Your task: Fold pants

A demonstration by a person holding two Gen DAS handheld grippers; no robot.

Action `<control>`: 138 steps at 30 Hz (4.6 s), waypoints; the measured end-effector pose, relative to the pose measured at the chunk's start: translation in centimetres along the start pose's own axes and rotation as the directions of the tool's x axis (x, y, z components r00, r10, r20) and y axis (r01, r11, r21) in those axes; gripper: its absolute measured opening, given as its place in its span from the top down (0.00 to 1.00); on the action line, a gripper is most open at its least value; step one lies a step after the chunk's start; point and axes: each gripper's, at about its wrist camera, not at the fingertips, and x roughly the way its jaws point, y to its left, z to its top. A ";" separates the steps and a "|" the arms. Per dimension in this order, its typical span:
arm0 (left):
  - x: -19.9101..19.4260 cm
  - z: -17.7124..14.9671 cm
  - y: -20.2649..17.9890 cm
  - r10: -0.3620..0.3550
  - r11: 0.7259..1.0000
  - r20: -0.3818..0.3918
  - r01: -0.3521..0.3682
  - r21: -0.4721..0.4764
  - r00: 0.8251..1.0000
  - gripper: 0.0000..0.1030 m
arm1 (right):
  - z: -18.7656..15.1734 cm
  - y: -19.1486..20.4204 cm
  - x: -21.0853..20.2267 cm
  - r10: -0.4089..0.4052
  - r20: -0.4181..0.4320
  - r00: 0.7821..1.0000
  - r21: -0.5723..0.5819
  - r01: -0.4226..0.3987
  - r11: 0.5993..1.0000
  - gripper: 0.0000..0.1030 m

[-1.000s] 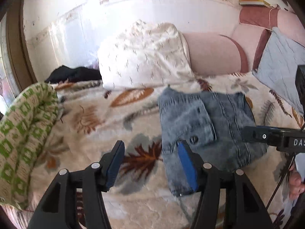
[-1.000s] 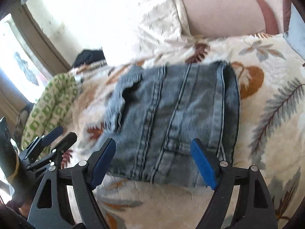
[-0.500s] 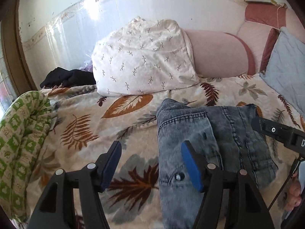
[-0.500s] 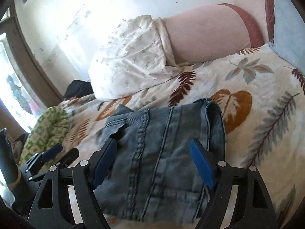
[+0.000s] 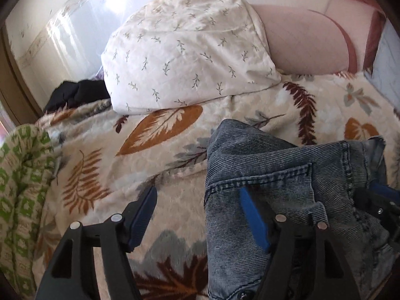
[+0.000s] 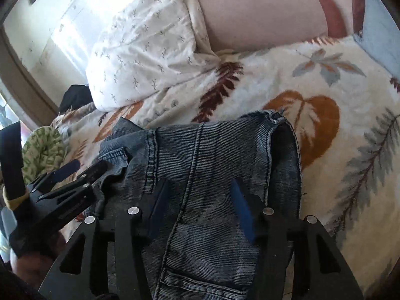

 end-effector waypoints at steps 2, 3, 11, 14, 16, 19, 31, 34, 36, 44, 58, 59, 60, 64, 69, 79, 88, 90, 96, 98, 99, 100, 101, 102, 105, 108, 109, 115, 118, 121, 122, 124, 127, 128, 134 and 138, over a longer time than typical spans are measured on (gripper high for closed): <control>0.4 -0.1 -0.2 0.008 1.000 -0.007 -0.008 0.012 1.000 0.30 | -0.1 -0.3 0.2 0.004 -0.007 1.000 0.012 -0.004 1.000 0.51; 0.8 -0.1 -0.3 0.010 1.000 -0.015 -0.010 0.014 1.000 0.29 | -0.1 -0.2 0.1 0.005 -0.007 1.000 0.010 -0.005 1.000 0.51; 2.6 0.2 0.4 0.008 1.000 -0.065 -0.007 0.019 0.998 0.12 | -0.1 0.1 0.1 -0.006 -0.009 1.000 -0.009 0.006 1.000 0.49; 2.3 0.2 2.3 -0.088 0.994 -0.094 0.082 -0.068 0.992 0.11 | 0.3 -0.4 -0.5 0.031 -0.007 0.999 0.022 -0.031 0.999 0.49; 1.7 -0.4 4.2 -0.142 0.981 -0.105 0.126 -0.149 0.984 0.12 | 1.0 -1.5 -1.5 0.079 -0.004 0.997 0.079 -0.079 0.994 0.49; -0.2 -1.6 6.4 -0.145 0.975 -0.081 0.128 -0.182 0.986 0.12 | 1.8 -3.2 -3.0 0.128 0.001 0.992 0.138 -0.127 0.982 0.46; -0.5 -5.2 7.4 -0.376 0.901 -0.179 0.314 -0.298 0.909 0.10 | 2.4 -10.0 -5.5 0.071 -0.064 0.995 0.313 -0.047 0.949 0.30; -0.3 -5.1 7.9 -0.426 0.874 -0.183 0.350 -0.336 0.886 0.10 | 2.2 -9.8 -4.5 0.090 -0.115 0.989 0.311 -0.050 0.949 0.29; -0.5 -5.1 8.1 -0.464 0.851 -0.179 0.380 -0.362 0.868 0.10 | 1.8 -9.1 -3.3 0.085 -0.172 0.981 0.277 -0.034 0.960 0.29; -0.8 -4.5 6.4 -0.483 0.851 -0.181 0.411 -0.327 0.857 0.09 | 0.6 -6.9 -0.9 0.096 -0.255 0.962 0.214 -0.040 0.976 0.19; 1.6 -3.1 3.5 -0.603 0.763 -0.165 0.505 -0.404 0.780 0.11 | 0.5 -6.0 0.8 0.259 -0.215 0.942 0.287 -0.192 0.938 0.16; 1.5 -3.1 3.1 -0.599 0.770 -0.164 0.507 -0.387 0.784 0.11 | 0.4 -5.9 1.0 0.273 -0.213 0.938 0.292 -0.205 0.934 0.16; 1.3 -3.1 2.8 -0.582 0.786 -0.165 0.500 -0.363 0.796 0.12 | 0.3 -5.8 1.1 0.289 -0.210 0.934 0.300 -0.220 0.928 0.16; 1.0 -3.4 2.8 -0.564 0.803 -0.152 0.497 -0.329 0.812 0.22 | 0.2 -5.0 1.4 0.274 -0.217 0.937 0.263 -0.214 0.941 0.21; 0.5 -3.6 3.1 -0.548 0.815 -0.134 0.491 -0.308 0.826 0.40 | 0.0 -4.5 1.5 0.243 -0.225 0.944 0.239 -0.188 0.953 0.40; -0.5 -3.3 3.8 -0.559 0.805 -0.098 0.510 -0.304 0.823 0.58 | 0.2 -3.3 0.9 0.270 -0.206 0.941 0.205 -0.228 0.952 0.65; -3.4 -2.7 6.7 -0.543 0.800 -0.061 0.494 -0.341 0.837 0.62 | 0.7 -0.2 -0.8 0.326 -0.167 0.930 0.135 -0.307 0.942 0.69; -4.5 -2.6 7.8 -0.533 0.803 -0.046 0.487 -0.344 0.845 0.62 | 0.7 0.7 -1.0 0.332 -0.168 0.928 0.114 -0.317 0.942 0.69; -8.3 -2.7 10.7 -0.475 0.828 0.002 0.448 -0.336 0.880 0.61 | 1.0 4.6 -3.3 0.382 -0.130 0.915 0.029 -0.382 0.924 0.69; -9.8 -2.8 11.4 -0.442 0.847 0.021 0.425 -0.320 0.897 0.61 | 1.0 5.7 -3.9 0.399 -0.120 0.909 0.009 -0.401 0.916 0.69; -10.3 -2.8 11.6 -0.425 0.857 0.029 0.412 -0.310 0.905 0.61 | 0.8 6.5 -4.2 0.406 -0.117 0.907 -0.004 -0.409 0.913 0.69; -10.8 -2.9 11.9 -0.409 0.865 0.035 0.400 -0.302 0.912 0.61 | 0.8 6.9 -4.2 0.410 -0.113 0.905 -0.011 -0.414 0.910 0.69; -11.2 -3.0 12.2 -0.394 0.873 0.045 0.389 -0.296 0.918 0.61 | 0.7 7.3 -4.4 0.418 -0.110 0.902 -0.015 -0.422 0.907 0.69; -11.5 -3.1 12.5 -0.384 0.877 0.052 0.382 -0.291 0.922 0.61 | 0.6 7.7 -4.5 0.426 -0.105 0.899 -0.018 -0.430 0.903 0.69; -11.6 -3.1 13.1 -0.362 0.891 0.052 0.362 -0.275 0.931 0.61 | 0.3 8.7 -4.6 0.429 -0.090 0.899 -0.025 -0.433 0.901 0.69; -11.0 -3.1 13.8 -0.361 0.890 0.056 0.362 -0.277 0.931 0.61 | 0.1 9.5 -4.5 0.415 -0.079 0.907 -0.036 -0.418 0.908 0.70; -10.9 -3.0 13.8 -0.357 0.893 0.055 0.358 -0.273 0.932 0.62 | 0.1 9.7 -4.4 0.413 -0.072 0.908 -0.035 -0.416 0.909 0.69; -8.7 -3.1 13.9 -0.331 0.908 0.032 0.327 -0.262 0.943 0.61 | -0.2 10.5 -2.5 0.383 -0.083 0.920 -0.043 -0.387 0.921 0.70; -7.3 -3.4 14.0 -0.330 0.908 0.016 0.322 -0.267 0.944 0.61 | -0.4 10.7 -1.5 0.366 -0.097 0.926 -0.049 -0.372 0.927 0.70; -5.8 -3.7 13.7 -0.329 0.912 -0.004 0.317 -0.262 0.944 0.61 | -0.5 10.5 -0.3 0.349 -0.103 0.931 -0.044 -0.355 0.934 0.70; -5.3 -3.8 13.5 -0.325 0.915 -0.011 0.311 -0.258 0.946 0.61 | -0.6 10.4 0.1 0.343 -0.104 0.934 -0.044 -0.349 0.936 0.70; -4.2 -4.0 13.2 -0.323 0.917 -0.033 0.304 -0.257 0.946 0.61 | -0.8 10.0 1.3 0.328 -0.119 0.937 -0.030 -0.333 0.942 0.70; -2.3 -4.5 12.7 -0.310 0.925 -0.072 0.283 -0.251 0.948 0.61 | -1.1 9.5 3.0 0.299 -0.130 0.945 -0.021 -0.305 0.952 0.69; -1.8 -4.7 12.5 -0.296 0.931 -0.082 0.269 -0.247 0.952 0.61 | -1.2 9.3 3.6 0.291 -0.138 0.947 -0.013 -0.296 0.955 0.69; -0.5 -5.3 11.8 -0.204 0.967 -0.102 0.184 -0.176 0.974 0.42 | -1.5 8.7 5.4 0.235 -0.174 0.956 -0.022 -0.242 0.970 0.49; -1.9 -5.1 11.6 -0.083 0.993 -0.077 0.076 -0.086 0.994 0.30 | -1.5 8.5 5.2 0.186 -0.186 0.965 -0.034 -0.195 0.980 0.38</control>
